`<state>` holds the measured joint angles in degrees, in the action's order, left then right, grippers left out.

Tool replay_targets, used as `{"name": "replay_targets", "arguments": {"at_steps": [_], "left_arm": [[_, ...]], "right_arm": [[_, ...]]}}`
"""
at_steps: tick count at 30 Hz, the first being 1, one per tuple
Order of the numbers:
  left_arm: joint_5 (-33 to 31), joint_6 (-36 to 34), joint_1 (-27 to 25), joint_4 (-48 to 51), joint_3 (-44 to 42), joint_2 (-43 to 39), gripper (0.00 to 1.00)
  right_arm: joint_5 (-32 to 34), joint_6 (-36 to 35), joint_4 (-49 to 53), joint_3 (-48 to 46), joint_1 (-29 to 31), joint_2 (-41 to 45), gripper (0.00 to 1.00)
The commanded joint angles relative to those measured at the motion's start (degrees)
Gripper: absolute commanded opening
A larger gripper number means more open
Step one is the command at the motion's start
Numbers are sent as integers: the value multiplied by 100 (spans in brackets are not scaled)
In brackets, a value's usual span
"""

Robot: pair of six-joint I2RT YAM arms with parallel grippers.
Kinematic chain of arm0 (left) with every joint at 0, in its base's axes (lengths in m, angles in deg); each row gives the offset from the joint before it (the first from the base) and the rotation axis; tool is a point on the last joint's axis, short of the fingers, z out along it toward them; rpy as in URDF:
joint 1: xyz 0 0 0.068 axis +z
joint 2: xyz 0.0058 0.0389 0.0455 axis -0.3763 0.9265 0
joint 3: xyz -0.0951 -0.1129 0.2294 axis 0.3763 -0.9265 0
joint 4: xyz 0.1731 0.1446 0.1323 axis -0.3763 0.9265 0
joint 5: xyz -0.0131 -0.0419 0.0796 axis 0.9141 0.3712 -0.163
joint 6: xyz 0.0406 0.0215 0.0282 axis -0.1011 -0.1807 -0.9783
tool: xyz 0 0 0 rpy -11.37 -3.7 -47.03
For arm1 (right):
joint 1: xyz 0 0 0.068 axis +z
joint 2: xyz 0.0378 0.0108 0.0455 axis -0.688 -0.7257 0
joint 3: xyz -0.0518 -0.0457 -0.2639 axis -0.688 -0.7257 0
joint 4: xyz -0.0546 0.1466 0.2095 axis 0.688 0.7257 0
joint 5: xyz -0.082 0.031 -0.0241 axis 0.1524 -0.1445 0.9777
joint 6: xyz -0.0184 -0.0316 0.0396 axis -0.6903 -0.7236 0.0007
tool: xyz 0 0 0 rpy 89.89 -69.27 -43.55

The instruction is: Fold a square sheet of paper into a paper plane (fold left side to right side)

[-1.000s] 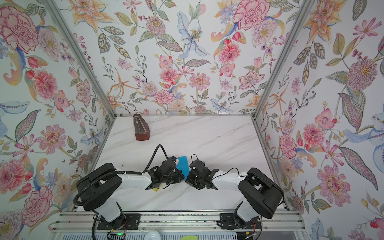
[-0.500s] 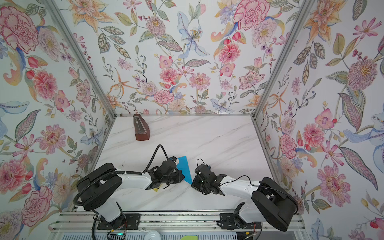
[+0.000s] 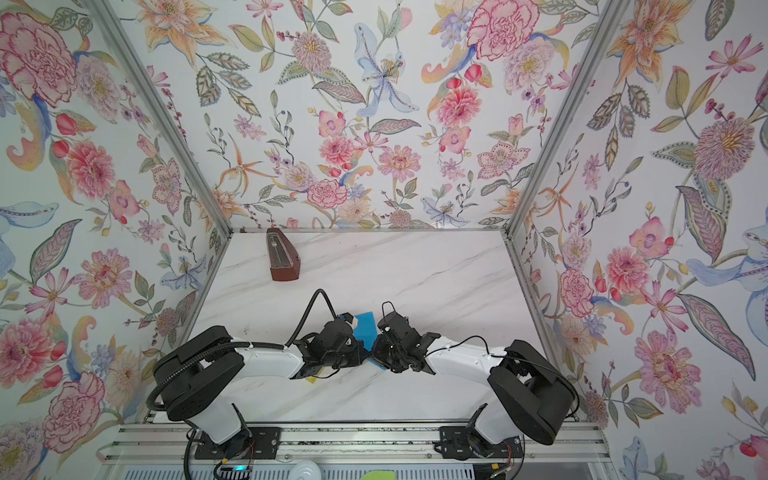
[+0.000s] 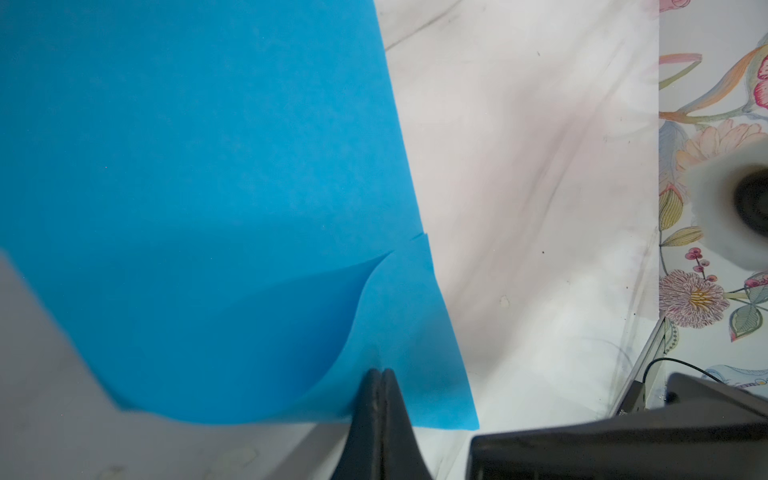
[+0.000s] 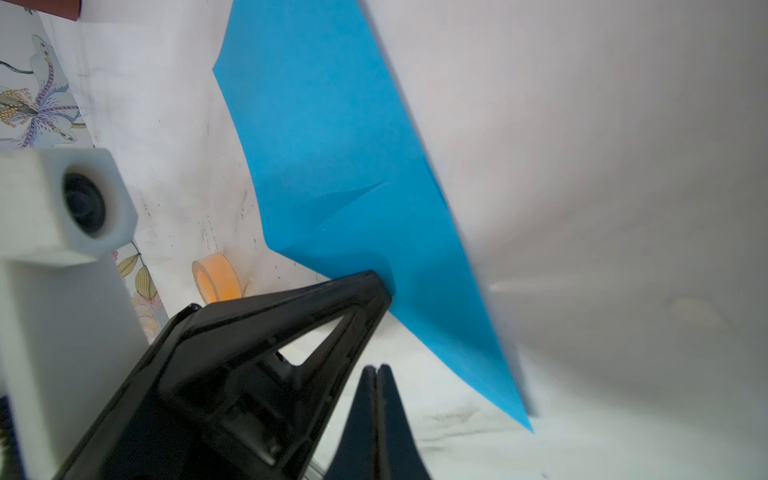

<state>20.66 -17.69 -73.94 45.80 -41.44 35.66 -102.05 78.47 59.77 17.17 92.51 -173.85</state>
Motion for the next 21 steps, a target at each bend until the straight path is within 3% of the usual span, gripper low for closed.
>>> {"name": "replay_targets", "arguments": {"at_steps": [1, 14, 21], "left_arm": [[-190, 40, -55, 490, -82, 226, 0], [-222, -68, -54, 616, -33, 57, 0], [-532, -1381, -44, 2158, 884, -352, 6]], "right_arm": [[25, -92, 78, 155, -52, -266, 0], [-202, -302, 48, -176, -206, -870, 0], [-613, -1555, 548, -104, -437, -849, 0]]}}
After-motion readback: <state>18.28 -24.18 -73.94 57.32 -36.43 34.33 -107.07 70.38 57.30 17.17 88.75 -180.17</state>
